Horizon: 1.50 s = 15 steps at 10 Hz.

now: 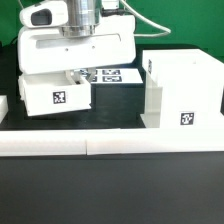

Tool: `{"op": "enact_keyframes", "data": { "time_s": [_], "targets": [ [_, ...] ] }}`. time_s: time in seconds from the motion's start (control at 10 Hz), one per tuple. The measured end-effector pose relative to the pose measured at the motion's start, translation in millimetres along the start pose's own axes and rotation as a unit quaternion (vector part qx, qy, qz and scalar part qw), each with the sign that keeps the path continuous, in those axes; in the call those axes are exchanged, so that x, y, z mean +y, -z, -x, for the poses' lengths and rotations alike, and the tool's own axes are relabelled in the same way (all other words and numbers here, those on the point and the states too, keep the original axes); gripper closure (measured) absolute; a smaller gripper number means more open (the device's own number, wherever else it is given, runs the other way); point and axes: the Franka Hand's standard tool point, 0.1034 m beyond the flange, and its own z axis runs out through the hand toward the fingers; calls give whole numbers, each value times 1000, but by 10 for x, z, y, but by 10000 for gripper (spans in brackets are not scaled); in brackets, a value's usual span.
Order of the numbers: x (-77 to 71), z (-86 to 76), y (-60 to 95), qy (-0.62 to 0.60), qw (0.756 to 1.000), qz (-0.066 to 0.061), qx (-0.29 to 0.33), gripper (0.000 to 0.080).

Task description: Assemble drawer

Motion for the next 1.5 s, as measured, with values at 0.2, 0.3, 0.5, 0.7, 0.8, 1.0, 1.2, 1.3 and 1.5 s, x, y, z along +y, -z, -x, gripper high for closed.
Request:
{"op": "enact_keyframes", "data": {
  "time_s": [0.2, 0.3, 0.5, 0.7, 0.8, 1.0, 1.2, 1.3, 1.5],
  "targets": [
    [-6, -21, -18, 98, 995, 7, -7, 758],
    [-2, -50, -29, 137, 990, 9, -9, 758],
    [-42, -99, -49, 207, 978, 13, -14, 758],
    [-25, -85, -51, 268, 963, 13, -16, 757],
    [-15, -77, -54, 296, 955, 13, -18, 757],
    [17, -55, -56, 360, 932, 15, -23, 757],
    [46, -37, -57, 424, 905, 15, -28, 757],
    [61, -30, -57, 463, 886, 17, -32, 757],
    [29, -48, -61, 541, 840, 18, -45, 757]
  ]
}}
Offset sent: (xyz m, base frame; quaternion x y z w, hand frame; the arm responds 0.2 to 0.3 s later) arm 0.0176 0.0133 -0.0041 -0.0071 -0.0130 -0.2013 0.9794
